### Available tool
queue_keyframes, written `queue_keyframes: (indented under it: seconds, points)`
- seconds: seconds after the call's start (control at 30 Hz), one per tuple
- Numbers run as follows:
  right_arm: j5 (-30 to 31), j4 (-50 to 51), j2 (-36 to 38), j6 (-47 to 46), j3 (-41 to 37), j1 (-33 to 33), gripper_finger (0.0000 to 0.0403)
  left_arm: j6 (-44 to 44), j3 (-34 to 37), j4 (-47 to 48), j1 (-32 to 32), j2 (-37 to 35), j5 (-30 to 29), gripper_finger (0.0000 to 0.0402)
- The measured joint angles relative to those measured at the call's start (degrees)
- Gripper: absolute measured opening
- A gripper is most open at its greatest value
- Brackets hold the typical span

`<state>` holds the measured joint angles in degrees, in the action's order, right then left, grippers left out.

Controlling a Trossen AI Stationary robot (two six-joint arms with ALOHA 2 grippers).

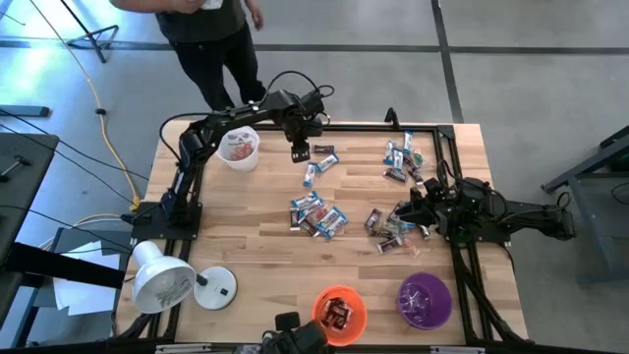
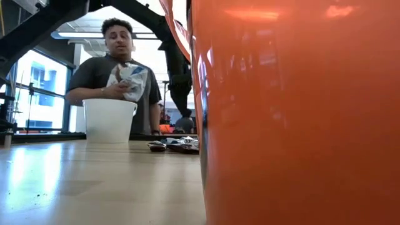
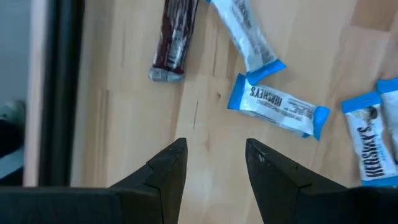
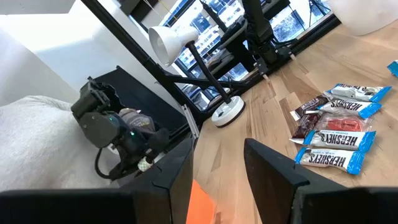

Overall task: Organize candy in baskets
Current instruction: Put the brown chocolate into the orange bucket

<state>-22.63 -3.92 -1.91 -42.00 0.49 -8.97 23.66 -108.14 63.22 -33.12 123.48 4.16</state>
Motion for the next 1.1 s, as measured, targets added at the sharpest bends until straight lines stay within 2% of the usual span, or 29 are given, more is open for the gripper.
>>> queue_keyframes:
  seconds: [0.47, 1.1]
  points:
    - [0.00, 0.01, 0.00, 0.02, 0.00, 0.01, 0.0138, 3.68, 0.04, 1.25, -1.07, 3.22, 0.19, 0.0153]
    - [0.00, 0.02, 0.00, 0.02, -0.01, 0.00, 0.0138, 9.08, 0.04, -3.98, -1.40, 3.33, 0.23, 0.0152]
